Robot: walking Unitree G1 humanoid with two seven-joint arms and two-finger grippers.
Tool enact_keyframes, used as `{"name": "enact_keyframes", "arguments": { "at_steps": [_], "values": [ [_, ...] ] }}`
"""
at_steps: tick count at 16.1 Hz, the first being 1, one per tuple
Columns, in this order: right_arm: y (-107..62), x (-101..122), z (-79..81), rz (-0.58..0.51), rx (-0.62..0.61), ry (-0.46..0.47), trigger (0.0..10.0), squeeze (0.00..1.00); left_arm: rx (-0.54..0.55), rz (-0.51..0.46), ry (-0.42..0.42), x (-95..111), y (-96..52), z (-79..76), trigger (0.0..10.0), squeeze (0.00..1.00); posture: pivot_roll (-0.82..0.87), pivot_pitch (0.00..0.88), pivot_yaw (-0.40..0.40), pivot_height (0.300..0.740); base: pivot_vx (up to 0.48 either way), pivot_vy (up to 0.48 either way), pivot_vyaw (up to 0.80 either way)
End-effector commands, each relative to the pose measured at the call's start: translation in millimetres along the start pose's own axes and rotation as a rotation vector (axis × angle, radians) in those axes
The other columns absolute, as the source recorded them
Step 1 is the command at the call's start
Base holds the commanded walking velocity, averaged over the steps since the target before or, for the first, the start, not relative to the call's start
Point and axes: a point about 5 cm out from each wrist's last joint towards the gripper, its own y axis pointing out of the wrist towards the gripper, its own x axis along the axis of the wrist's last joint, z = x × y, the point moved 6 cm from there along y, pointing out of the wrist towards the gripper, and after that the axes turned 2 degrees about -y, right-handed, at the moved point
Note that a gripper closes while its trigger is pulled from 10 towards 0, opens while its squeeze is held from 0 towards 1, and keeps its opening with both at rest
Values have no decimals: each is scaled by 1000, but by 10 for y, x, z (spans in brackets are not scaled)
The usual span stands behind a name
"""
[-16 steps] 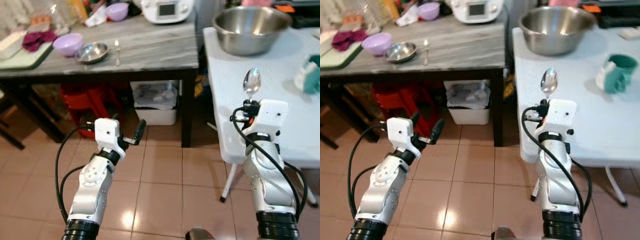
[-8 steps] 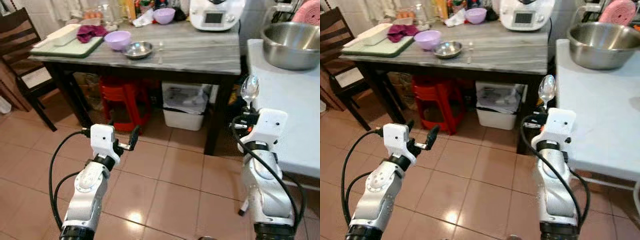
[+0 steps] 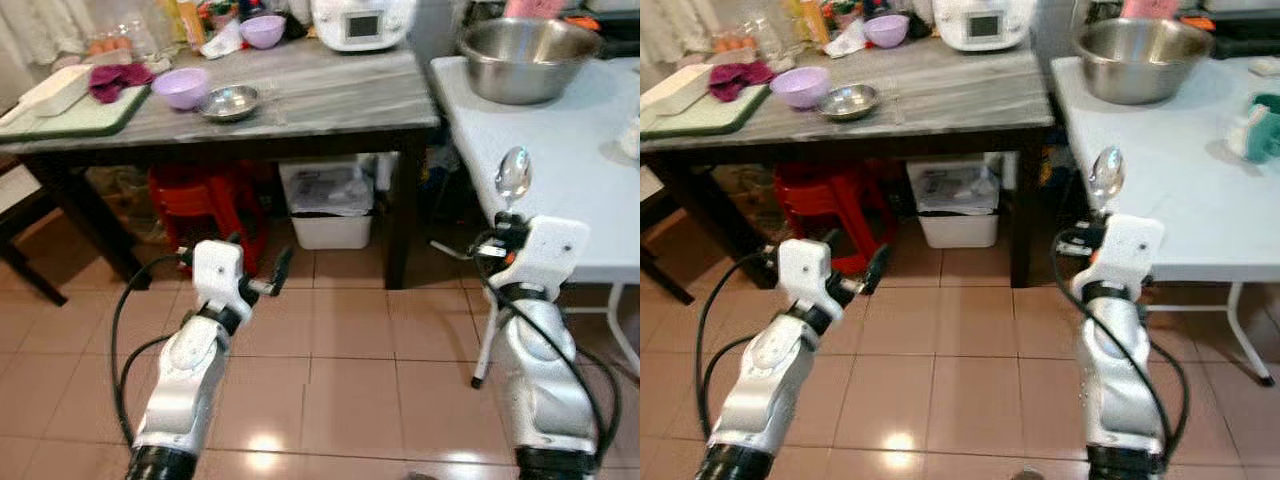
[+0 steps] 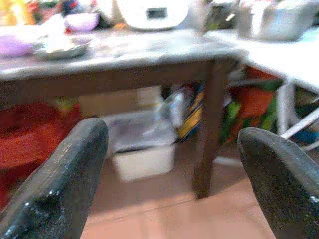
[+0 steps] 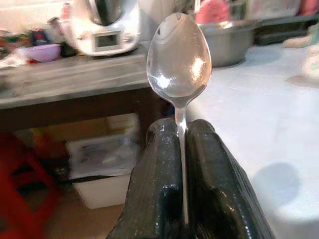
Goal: Setting the table
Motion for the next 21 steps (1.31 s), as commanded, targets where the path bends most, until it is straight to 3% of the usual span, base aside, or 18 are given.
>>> {"name": "enact_keyframes", "arguments": {
  "at_steps": [1,9,11,15,21],
  "values": [
    [13,99,35,-34,18,-2,10000,0,6,2,8,2,-2,12,10000,0,-189,104,110,740,0,480,0],
    [22,109,48,-40,26,-7,10000,0,11,1,6,1,2,-9,10000,0,-182,108,110,740,0,480,0],
    [27,114,65,-40,37,-3,10000,0,53,-25,20,44,11,58,10000,0,-186,108,109,740,0,0,0],
    [38,155,118,-56,54,-19,10000,0,7,-36,-3,69,28,2,10000,0,-196,106,105,740,0,0,0],
    [52,168,115,-59,53,-25,10000,0,-31,-44,-22,67,31,-82,10000,0,-200,104,103,740,408,0,0]
  ]
}}
